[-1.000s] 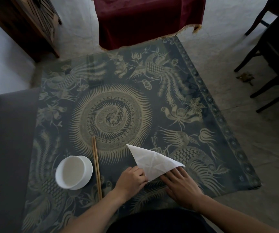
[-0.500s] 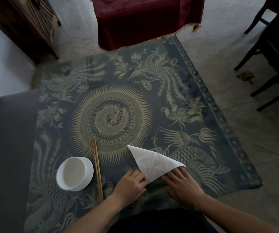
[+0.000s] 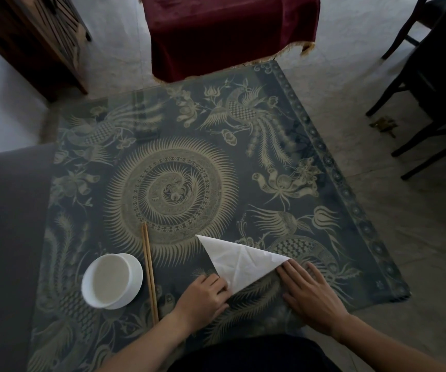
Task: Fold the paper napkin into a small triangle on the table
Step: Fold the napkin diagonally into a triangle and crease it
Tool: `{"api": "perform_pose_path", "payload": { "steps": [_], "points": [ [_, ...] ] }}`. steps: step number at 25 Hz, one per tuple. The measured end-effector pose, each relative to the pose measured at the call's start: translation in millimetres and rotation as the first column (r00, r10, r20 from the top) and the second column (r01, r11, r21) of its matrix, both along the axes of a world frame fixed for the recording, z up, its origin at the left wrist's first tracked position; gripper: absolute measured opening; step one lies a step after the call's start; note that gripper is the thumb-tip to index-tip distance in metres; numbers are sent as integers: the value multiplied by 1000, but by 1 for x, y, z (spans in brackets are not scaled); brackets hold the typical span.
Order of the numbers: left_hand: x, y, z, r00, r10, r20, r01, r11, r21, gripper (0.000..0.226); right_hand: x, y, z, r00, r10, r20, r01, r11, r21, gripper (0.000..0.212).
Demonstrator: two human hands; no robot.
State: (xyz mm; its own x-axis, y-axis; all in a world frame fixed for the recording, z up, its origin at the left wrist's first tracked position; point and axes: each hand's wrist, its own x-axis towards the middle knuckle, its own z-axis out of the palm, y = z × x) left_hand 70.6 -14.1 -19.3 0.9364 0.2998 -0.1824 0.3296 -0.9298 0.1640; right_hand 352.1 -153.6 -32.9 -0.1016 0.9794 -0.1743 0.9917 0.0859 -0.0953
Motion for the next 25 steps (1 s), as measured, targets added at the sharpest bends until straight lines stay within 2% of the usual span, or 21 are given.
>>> {"api": "perform_pose_path", "payload": {
  "steps": [3, 7, 9, 13, 17, 21, 23, 25],
  "points": [
    [1, 1, 0, 1000, 1, 1, -1, 1000, -10, 29, 7, -8, 1, 999, -43, -16, 44, 998, 44, 56],
    [3, 2, 1, 1000, -6, 5, 6, 1000, -15, 33, 9, 5, 14, 969, -202, -144, 224, 962, 157, 44],
    [2, 2, 2, 1000, -3, 10, 3, 1000, -13, 34, -10, 21, 18, 975, -158, -158, 185, 967, 175, 45],
    [2, 4, 5, 999, 52, 12, -51, 997, -51, 31, -57, 47, 13, 995, 66, -73, -65, 998, 12, 64],
    [1, 11, 12, 969, 182, 166, -152, 973, -174, 21, -68, 59, 8, 998, 58, -11, -59, 992, -115, 72],
    [24, 37, 17, 918, 268, 293, -248, 963, -103, 17, -67, 65, 11, 999, 32, -12, -33, 994, -103, 67],
    [45, 43, 13, 944, 209, 256, -204, 978, -43, 27, -67, 67, 12, 1000, -11, -24, 9, 996, -87, 66],
    [57, 38, 3, 982, 142, 128, -143, 990, 0, 45, -68, 68, 11, 999, -42, -34, 38, 994, -98, 67]
  ]
}}
